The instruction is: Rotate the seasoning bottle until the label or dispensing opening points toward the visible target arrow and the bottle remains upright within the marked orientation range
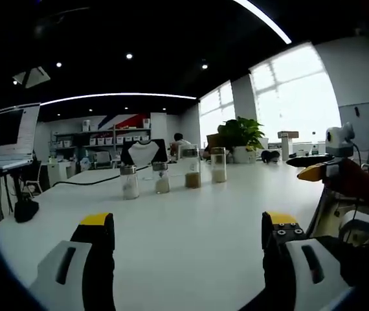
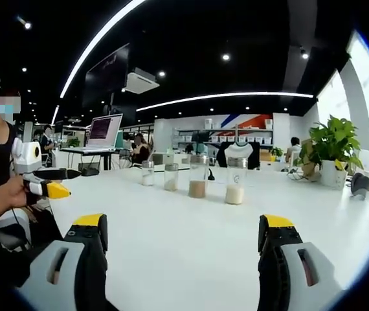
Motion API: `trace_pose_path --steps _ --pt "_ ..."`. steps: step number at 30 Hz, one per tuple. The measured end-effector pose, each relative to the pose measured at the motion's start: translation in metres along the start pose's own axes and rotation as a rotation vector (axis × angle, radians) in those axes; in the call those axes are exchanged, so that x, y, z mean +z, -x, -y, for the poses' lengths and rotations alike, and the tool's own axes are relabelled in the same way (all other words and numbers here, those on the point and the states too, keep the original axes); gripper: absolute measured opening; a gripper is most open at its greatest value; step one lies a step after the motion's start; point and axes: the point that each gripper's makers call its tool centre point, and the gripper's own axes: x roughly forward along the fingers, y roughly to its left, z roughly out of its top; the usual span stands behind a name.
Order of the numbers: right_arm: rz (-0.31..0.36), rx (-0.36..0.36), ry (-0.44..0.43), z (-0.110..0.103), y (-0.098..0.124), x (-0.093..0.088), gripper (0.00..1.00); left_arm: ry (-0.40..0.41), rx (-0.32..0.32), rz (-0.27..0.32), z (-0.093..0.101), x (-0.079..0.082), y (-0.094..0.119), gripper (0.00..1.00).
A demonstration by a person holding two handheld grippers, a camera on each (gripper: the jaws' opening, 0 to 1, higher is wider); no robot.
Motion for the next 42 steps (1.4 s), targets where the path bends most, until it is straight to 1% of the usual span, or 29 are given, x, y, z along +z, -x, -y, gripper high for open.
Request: trace_pose_path --steps 2,4,10,14,18,20,22,27,29,31,35,42 --pt "0.004 -0.009 -0.004 0.001 0.000 -0.001 0.99 0.004 0.005 0.000 -0.002 0.000 0.001 0.99" --pt "0.034 -0.011 -0.013 0.000 0.000 0.003 0.99 0.011 0.012 0.004 -0.004 0.001 0.002 0.99" --pt "0.022 -0.006 0.003 -0.007 -0.006 0.001 0.99 0.023 0.025 0.016 -0.009 0.003 0.004 0.99" --pt "0.033 -0.012 -0.007 -0.006 -0.006 0.002 0.99 0.044 0.031 0.026 -0.012 0.004 0.005 0.99" --pt "0.039 -0.018 -0.006 -0.004 -0.004 0.004 0.99 0.045 0.034 0.031 -0.014 0.005 0.006 0.99" --pt "0.042 -0.017 -0.003 -0.003 -0.004 0.005 0.97 0.043 0.034 0.028 -0.014 0.004 0.006 0.99" --pt "0.041 -0.019 -0.003 -0.001 -0.003 0.004 0.97 0.039 0.031 0.021 -0.013 0.003 0.006 0.99" --pt "0.033 -0.018 0.014 -0.002 -0.003 0.004 0.98 0.034 0.029 0.020 -0.012 0.005 0.006 0.99" --pt "0.031 -0.023 0.030 -0.002 -0.003 0.004 0.98 0.016 0.055 0.044 -0.014 0.010 0.008 0.98" --pt "0.032 -0.021 0.032 -0.002 -0.003 0.004 0.99 0.014 0.059 0.057 -0.015 0.013 0.009 0.98" --pt "0.049 -0.017 0.005 -0.001 -0.003 0.006 0.99 0.020 0.056 0.057 -0.016 0.014 0.010 0.99" --pt "0.063 -0.016 -0.005 -0.001 -0.001 0.010 0.99 0.026 0.055 0.054 -0.016 0.013 0.009 0.99"
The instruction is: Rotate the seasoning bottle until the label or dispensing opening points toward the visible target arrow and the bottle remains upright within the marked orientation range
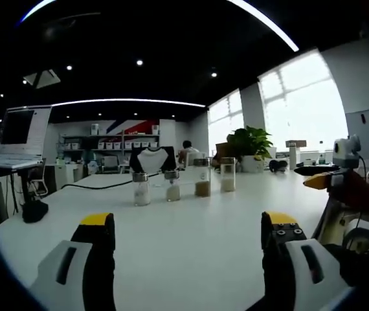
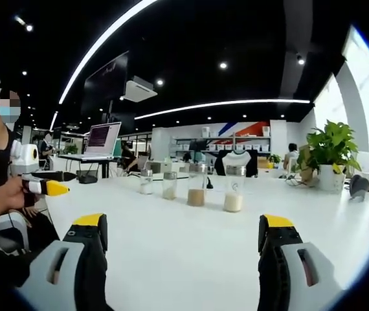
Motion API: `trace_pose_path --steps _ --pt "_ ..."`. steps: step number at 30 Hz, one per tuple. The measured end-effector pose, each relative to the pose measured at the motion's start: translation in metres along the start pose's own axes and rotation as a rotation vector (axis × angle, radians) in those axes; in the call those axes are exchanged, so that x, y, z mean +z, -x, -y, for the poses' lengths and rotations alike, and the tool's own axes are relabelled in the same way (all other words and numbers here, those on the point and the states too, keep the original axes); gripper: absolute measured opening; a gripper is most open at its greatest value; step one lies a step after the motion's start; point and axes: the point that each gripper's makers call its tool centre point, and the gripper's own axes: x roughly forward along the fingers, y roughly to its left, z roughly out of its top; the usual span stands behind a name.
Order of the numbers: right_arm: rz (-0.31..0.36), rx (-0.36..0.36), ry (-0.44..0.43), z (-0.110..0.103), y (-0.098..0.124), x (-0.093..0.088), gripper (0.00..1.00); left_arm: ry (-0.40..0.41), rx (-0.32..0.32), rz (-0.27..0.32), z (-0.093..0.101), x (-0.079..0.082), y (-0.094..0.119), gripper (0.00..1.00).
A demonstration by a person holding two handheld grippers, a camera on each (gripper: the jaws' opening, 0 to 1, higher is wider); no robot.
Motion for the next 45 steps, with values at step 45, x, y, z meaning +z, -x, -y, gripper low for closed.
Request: trace_pose_path --steps 45 --pt "-0.022 0.037 0.028 -0.007 -0.003 -0.011 0.99 -0.021 -0.046 -0.048 0.003 -0.002 -0.025 1.00"
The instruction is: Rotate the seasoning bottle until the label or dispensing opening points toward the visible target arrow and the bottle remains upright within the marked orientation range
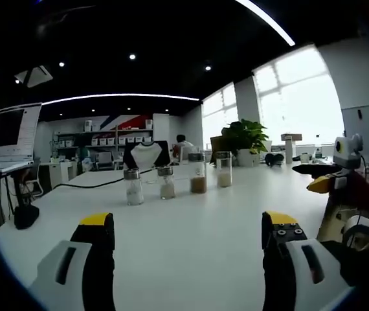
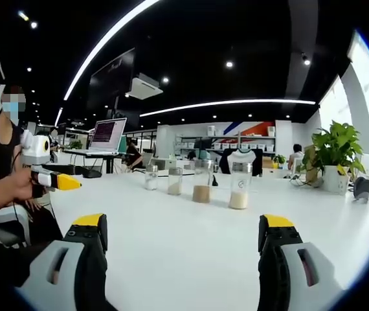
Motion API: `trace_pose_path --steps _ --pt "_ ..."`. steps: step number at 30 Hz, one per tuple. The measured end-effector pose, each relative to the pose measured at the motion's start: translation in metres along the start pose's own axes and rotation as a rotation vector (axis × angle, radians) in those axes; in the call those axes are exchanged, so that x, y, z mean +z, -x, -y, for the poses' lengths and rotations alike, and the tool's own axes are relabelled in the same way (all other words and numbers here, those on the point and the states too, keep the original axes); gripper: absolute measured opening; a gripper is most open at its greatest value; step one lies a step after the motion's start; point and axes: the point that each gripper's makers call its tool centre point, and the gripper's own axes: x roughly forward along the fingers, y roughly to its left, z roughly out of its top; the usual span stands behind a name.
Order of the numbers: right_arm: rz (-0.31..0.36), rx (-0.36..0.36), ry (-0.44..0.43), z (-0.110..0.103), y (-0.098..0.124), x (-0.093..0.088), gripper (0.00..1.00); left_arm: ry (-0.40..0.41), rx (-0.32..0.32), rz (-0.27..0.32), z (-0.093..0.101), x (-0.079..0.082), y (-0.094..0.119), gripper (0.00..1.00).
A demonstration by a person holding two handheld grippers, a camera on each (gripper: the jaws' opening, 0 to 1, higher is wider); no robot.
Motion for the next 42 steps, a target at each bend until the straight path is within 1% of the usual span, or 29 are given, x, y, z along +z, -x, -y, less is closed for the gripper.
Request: trace_pose_path --steps 2,3,4,5,6,9,13,17,19,20,24,27,28,31,33,35,37,38,40,42 --pt "-0.013 0.007 0.025 0.000 0.000 -0.001 0.99 -0.020 0.011 -0.007 -0.003 0.001 -0.004 1.00" --pt "-0.012 0.006 0.027 0.000 0.001 0.000 0.99 -0.018 0.029 0.002 -0.007 0.003 -0.005 0.99" --pt "-0.008 0.005 0.026 0.000 0.001 0.001 0.99 -0.005 0.046 0.017 -0.010 0.005 -0.006 0.99" --pt "0.011 0.005 0.005 0.002 0.002 0.005 0.99 0.034 0.054 0.021 -0.012 0.006 -0.008 0.98" --pt "0.018 0.007 -0.006 0.002 0.003 0.006 0.99 0.052 0.052 0.009 -0.013 0.005 -0.010 0.99" --pt "0.024 -0.002 -0.018 0.005 0.004 0.006 0.99 0.032 0.061 -0.004 -0.018 0.005 -0.017 0.99" --pt "0.015 0.003 -0.023 0.006 0.004 0.003 0.99 0.018 0.052 -0.007 -0.019 0.006 -0.024 0.99" --pt "0.021 0.001 -0.023 0.007 0.003 0.004 0.99 -0.007 0.050 -0.020 -0.024 0.004 -0.033 0.99" --pt "0.021 0.002 -0.018 0.007 0.003 0.004 0.99 -0.028 0.049 -0.008 -0.027 0.004 -0.036 0.97" --pt "0.020 0.002 -0.018 0.007 0.003 0.005 0.99 -0.042 0.053 -0.019 -0.032 0.000 -0.041 0.97" --pt "0.020 0.007 -0.011 0.001 0.001 0.008 0.99 -0.037 0.067 -0.027 -0.043 -0.003 -0.051 0.97" --pt "0.026 0.007 -0.007 -0.004 -0.001 0.012 0.99 -0.037 0.067 -0.026 -0.044 -0.002 -0.052 0.97" --pt "0.027 0.001 -0.002 -0.003 -0.001 0.013 0.99 -0.032 0.081 -0.016 -0.053 -0.003 -0.063 0.96" --pt "0.025 -0.010 0.007 -0.002 0.000 0.014 0.99 -0.003 0.082 -0.017 -0.059 -0.004 -0.069 0.95" --pt "0.022 -0.010 0.009 -0.002 0.000 0.014 1.00 0.007 0.080 0.001 -0.063 -0.002 -0.072 0.93" --pt "0.023 -0.015 0.003 -0.001 0.000 0.015 1.00 0.030 0.084 0.002 -0.067 -0.001 -0.075 0.91" --pt "0.044 -0.032 -0.017 0.002 0.002 0.019 1.00 0.063 0.081 -0.005 -0.071 -0.001 -0.079 0.92" --pt "0.060 -0.031 -0.032 0.003 0.004 0.022 1.00 0.075 0.079 0.002 -0.073 0.001 -0.081 0.92" --pt "0.063 -0.017 -0.043 0.001 0.004 0.024 1.00 0.066 0.075 0.010 -0.073 0.004 -0.086 0.92" --pt "0.049 -0.018 -0.032 0.001 0.004 0.022 1.00 0.048 0.080 -0.017 -0.076 0.001 -0.091 0.95"
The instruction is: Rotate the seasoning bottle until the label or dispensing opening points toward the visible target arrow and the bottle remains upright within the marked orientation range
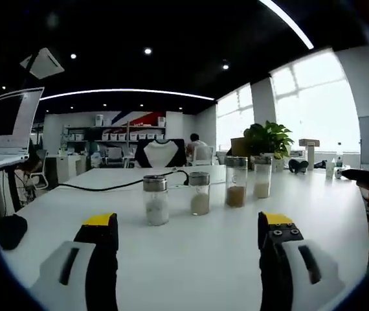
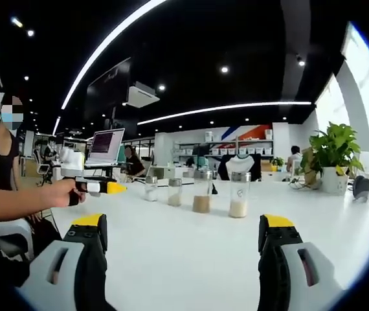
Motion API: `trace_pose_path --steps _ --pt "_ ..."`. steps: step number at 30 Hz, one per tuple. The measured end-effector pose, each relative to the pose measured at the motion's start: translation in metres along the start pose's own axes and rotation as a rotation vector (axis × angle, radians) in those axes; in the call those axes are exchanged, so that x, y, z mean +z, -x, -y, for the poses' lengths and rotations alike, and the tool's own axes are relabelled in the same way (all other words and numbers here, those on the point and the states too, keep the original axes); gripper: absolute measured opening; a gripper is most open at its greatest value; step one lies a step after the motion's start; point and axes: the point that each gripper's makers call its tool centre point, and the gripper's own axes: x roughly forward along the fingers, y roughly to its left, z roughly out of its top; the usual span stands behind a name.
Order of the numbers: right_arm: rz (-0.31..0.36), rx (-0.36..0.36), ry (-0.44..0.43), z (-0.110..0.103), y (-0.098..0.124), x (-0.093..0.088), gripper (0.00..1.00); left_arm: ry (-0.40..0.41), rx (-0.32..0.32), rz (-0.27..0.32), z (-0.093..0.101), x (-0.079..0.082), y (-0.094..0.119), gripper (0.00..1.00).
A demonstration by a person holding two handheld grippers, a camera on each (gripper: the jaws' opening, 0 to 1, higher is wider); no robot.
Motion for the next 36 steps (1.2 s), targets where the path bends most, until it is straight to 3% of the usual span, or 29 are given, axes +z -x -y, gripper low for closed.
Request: trace_pose_path --steps 3,6,13,21,26,30,34,36 --pt "-0.007 0.002 0.011 0.000 0.000 -0.001 1.00 -0.019 0.001 -0.023 -0.005 -0.003 -0.009 0.96" --pt "-0.012 0.011 0.014 -0.002 -0.001 -0.001 1.00 -0.058 0.052 -0.039 -0.018 0.000 -0.017 0.99" --pt "-0.023 0.019 0.020 -0.003 -0.003 -0.005 1.00 -0.049 0.057 -0.030 -0.029 0.010 -0.036 0.99" --pt "-0.034 0.013 0.027 0.002 -0.004 -0.011 1.00 -0.036 0.080 -0.056 -0.042 0.007 -0.058 0.99" --pt "0.001 0.015 0.034 0.004 -0.004 -0.001 1.00 -0.055 0.076 -0.058 -0.048 0.006 -0.071 0.96" --pt "-0.003 0.009 0.032 0.007 -0.007 -0.004 1.00 -0.057 0.062 -0.051 -0.050 0.004 -0.084 0.92" --pt "-0.004 -0.001 0.029 0.011 -0.009 -0.008 1.00 -0.055 0.070 -0.060 -0.055 0.000 -0.097 0.81" --pt "0.001 -0.007 0.032 0.013 -0.009 -0.008 1.00 -0.060 0.077 -0.035 -0.057 0.004 -0.102 0.78"
